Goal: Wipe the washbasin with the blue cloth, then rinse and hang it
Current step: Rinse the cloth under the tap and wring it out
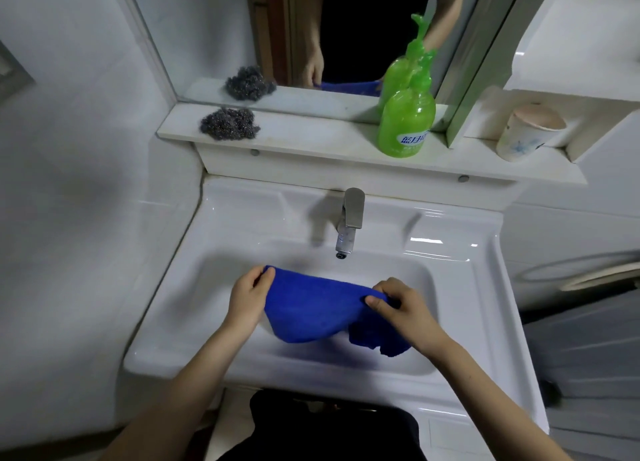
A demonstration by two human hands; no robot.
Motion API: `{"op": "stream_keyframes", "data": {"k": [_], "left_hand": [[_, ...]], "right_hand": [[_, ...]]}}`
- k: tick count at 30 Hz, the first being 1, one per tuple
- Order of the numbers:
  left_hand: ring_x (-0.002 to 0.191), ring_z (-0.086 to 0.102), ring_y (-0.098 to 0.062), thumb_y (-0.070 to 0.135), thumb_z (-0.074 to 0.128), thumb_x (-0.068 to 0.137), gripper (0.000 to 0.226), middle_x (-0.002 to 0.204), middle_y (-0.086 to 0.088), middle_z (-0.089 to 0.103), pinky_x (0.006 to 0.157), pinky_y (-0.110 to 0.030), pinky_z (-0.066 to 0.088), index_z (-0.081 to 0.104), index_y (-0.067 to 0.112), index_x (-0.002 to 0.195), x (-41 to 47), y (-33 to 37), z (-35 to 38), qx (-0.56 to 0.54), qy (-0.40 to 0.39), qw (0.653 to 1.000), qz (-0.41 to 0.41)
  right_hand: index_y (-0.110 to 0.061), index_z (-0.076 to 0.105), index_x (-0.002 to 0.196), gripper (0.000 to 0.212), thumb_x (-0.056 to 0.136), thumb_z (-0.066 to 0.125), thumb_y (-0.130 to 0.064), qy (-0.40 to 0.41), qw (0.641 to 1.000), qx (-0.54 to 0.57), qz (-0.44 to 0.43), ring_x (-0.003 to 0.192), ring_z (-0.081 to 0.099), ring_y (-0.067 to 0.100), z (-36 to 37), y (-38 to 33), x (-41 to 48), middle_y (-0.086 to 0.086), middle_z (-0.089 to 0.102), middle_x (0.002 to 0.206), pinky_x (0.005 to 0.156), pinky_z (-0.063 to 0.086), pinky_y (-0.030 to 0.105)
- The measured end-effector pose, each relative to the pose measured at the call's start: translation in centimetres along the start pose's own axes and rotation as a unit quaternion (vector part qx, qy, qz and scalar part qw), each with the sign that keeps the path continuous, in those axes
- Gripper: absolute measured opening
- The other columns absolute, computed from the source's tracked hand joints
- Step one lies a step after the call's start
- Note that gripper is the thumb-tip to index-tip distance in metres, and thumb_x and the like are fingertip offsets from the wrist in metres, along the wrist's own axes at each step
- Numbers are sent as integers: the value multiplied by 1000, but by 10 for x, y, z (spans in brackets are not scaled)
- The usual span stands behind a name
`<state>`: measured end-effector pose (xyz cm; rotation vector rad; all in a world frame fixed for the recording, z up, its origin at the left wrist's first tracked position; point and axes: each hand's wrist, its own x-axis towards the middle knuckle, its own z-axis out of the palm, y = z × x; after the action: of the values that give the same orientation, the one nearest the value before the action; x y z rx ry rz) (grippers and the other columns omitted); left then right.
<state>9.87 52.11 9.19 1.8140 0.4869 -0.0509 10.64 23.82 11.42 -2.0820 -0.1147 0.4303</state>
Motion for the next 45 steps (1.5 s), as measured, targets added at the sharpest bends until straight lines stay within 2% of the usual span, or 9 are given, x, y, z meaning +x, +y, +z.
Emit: {"op": "stream_keyframes", "data": {"k": [6, 10, 18, 23, 27, 33, 38, 40, 45], "left_hand": [[72, 46, -21, 35, 58, 84, 47, 74, -8, 50, 67, -35, 34, 53, -11, 85, 4, 20, -6, -15, -68, 997, -34], [69, 48, -17, 22, 58, 89, 26, 69, -6, 51, 67, -36, 41, 53, 1, 75, -5, 47, -14, -13, -75, 996, 48], [92, 64, -5, 21, 60, 94, 10, 96, 11, 69, 80, -18, 48, 67, 28, 97, -43, 70, -28, 2, -66, 983, 173], [92, 67, -15, 45, 55, 78, 20, 90, 6, 71, 87, -32, 51, 66, 31, 86, -72, 33, -22, -10, -140, 979, 145], [92, 67, -9, 41, 55, 84, 14, 90, 11, 71, 87, -30, 52, 65, 32, 85, -102, -25, -7, 55, -200, 972, 112], [85, 64, -7, 12, 56, 95, 18, 89, 4, 71, 72, -13, 46, 66, 26, 87, -151, -64, 22, 149, -282, 942, 105], [91, 64, -2, 38, 54, 93, 12, 98, 15, 69, 82, -27, 52, 64, 37, 97, -192, -58, 64, 226, -349, 889, 190], [97, 63, -4, 50, 47, 88, 31, 105, 17, 66, 86, -30, 51, 67, 34, 106, -217, -50, 87, 247, -376, 862, 231], [101, 60, 5, 49, 46, 89, 33, 102, 27, 66, 87, -21, 47, 67, 32, 107, -291, -49, 131, 229, -421, 837, 265]], "right_hand": [[-19, 58, 83, 18, 99, 54, -23, 53, 997, 48, -4, 73, 53, 13, 3, -22, -20, 2, 62, 82, 70, 45, 25], [-8, 60, 82, 19, 99, 55, -15, 124, 986, 100, -40, 66, 56, 7, 1, -61, -42, 3, 62, 77, 63, 43, 15], [-5, 60, 82, 16, 97, 57, -11, 292, 937, 181, -55, 64, 63, 13, 2, -106, -96, 14, 66, 74, 59, 48, 17], [-8, 61, 82, 17, 98, 56, -10, 419, 890, 180, -21, 65, 61, 6, 20, -90, -147, 0, 64, 73, 58, 46, 13], [-11, 61, 80, 18, 97, 57, -14, 476, 861, 171, 59, 63, 53, 10, 45, -52, -195, 2, 59, 71, 58, 41, 22], [-18, 61, 79, 20, 98, 56, -17, 588, 782, 158, 136, 63, 50, 5, 58, -7, -276, -2, 61, 72, 56, 39, 14], [-18, 61, 79, 21, 98, 55, -15, 646, 735, 156, 135, 65, 49, 7, 50, 9, -352, -1, 59, 73, 55, 36, 13], [-15, 60, 77, 21, 98, 56, -12, 659, 723, 156, 137, 63, 48, 6, 46, 14, -390, -3, 57, 68, 54, 36, 12], [-12, 61, 75, 22, 96, 58, -11, 661, 712, 165, 172, 55, 55, 8, 56, 41, -479, -11, 65, 69, 51, 43, 14]]}}
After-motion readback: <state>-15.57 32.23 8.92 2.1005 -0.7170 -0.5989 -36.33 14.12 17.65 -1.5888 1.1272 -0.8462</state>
